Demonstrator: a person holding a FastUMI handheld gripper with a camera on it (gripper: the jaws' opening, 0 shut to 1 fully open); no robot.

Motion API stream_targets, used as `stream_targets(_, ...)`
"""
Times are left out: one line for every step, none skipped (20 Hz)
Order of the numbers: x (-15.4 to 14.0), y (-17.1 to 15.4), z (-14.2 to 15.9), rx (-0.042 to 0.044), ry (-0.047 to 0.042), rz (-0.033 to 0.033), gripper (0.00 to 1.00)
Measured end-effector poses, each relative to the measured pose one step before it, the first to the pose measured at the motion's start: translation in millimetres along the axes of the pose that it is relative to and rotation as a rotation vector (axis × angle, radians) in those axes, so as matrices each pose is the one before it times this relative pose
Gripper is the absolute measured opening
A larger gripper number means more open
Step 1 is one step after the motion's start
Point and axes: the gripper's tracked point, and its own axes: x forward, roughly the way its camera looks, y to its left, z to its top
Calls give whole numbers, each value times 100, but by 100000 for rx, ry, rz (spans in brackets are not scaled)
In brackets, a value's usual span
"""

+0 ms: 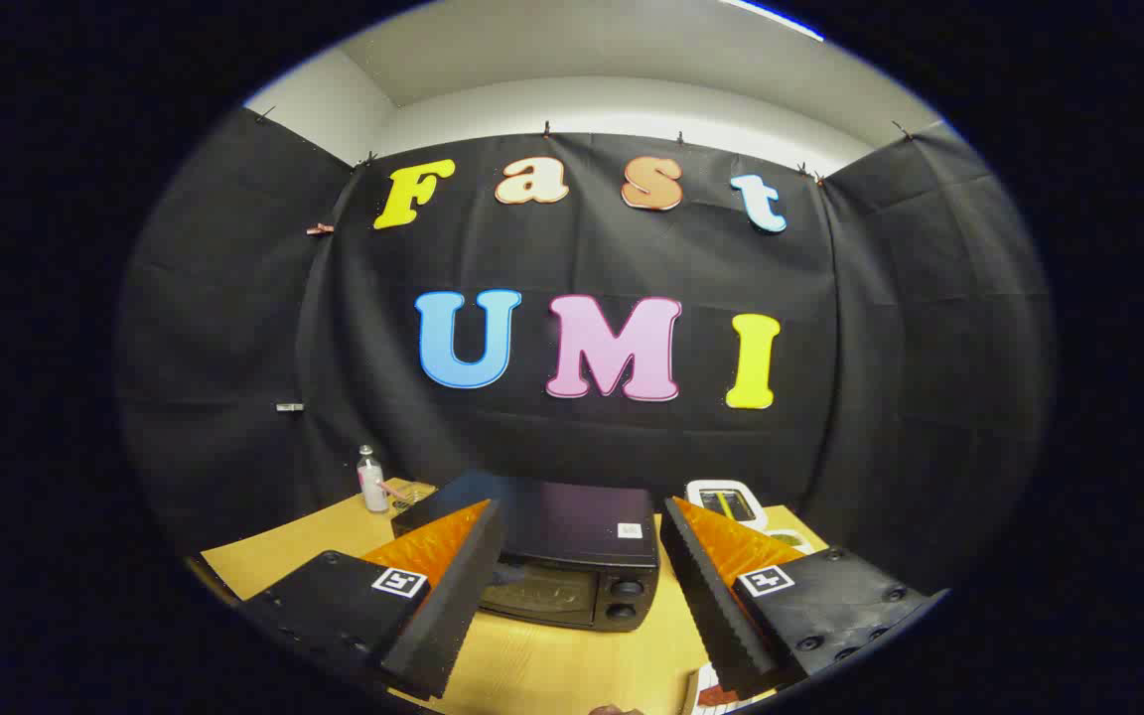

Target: Open the toaster oven, put the food inside, and close the toaster oven door.

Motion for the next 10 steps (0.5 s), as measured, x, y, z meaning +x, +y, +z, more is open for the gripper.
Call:
stream_targets(322, -12, -565, -256, 2157, -497, 97)
stream_targets(299, 0, 41, 461, 456, -865, 97)
stream_targets(226, 222, 142, 1110, -544, -846, 97)
stream_targets(230, 404, -40, 441, -562, -1141, 98)
stream_targets(235, 192, -391, -609, 1212, -1857, 97)
stream_targets(-9, 296, -513, -289, 1058, -1748, 97)
stream_targets(25, 347, -166, 807, 389, -1577, 97)
stream_targets(54, 705, -204, 1150, 529, -552, 97)
stream_targets(71, 642, -191, -80, 678, 121, 97)
stream_targets(56, 391, -29, -1344, 143, -73, 97)
